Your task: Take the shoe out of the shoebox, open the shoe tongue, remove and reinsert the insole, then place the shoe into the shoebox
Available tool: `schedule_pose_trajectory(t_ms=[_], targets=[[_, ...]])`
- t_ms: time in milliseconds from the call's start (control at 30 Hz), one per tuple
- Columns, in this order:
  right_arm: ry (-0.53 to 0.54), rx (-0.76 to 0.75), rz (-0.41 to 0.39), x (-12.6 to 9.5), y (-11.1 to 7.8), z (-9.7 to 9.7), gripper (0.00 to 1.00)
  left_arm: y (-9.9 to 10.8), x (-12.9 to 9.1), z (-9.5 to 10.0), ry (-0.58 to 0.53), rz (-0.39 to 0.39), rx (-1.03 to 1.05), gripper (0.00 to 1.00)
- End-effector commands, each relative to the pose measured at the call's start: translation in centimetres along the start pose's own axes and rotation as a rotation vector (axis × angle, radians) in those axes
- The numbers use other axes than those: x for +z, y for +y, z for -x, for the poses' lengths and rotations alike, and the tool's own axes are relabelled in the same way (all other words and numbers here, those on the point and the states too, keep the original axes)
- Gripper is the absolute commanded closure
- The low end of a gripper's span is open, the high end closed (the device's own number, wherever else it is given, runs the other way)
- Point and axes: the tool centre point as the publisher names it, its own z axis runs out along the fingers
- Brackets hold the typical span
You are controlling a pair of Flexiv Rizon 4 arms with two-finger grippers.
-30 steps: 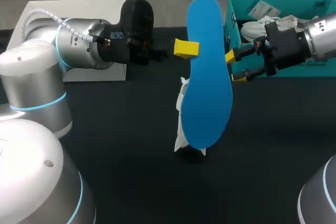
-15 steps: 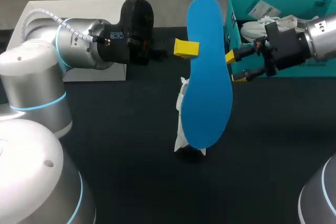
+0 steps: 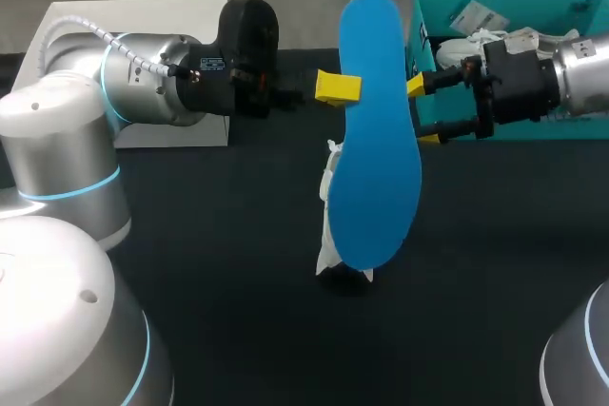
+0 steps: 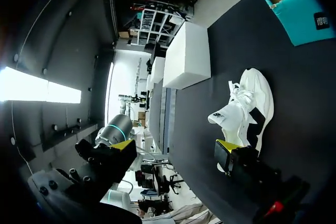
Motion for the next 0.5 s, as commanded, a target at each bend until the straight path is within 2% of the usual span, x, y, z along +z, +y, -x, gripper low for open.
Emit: schedule_pose_trajectory(t_ms=[33, 400, 500], targets=[[0.042, -0.016, 0.01, 0.2, 0.0, -1.0, 0.0, 0.0, 0.0, 0.0, 0.001, -0.001, 0.0, 1.0], [0.082, -0.022, 0.031, 0.1, 1.3, -4.0, 0.0, 0.0, 0.0, 0.0, 0.001, -0.001, 0.0, 1.0], [0.142, -0.043, 0.047, 0.0, 1.5, -4.6, 0.0, 0.0, 0.0, 0.0, 0.001, -0.001, 0.0, 1.0]])
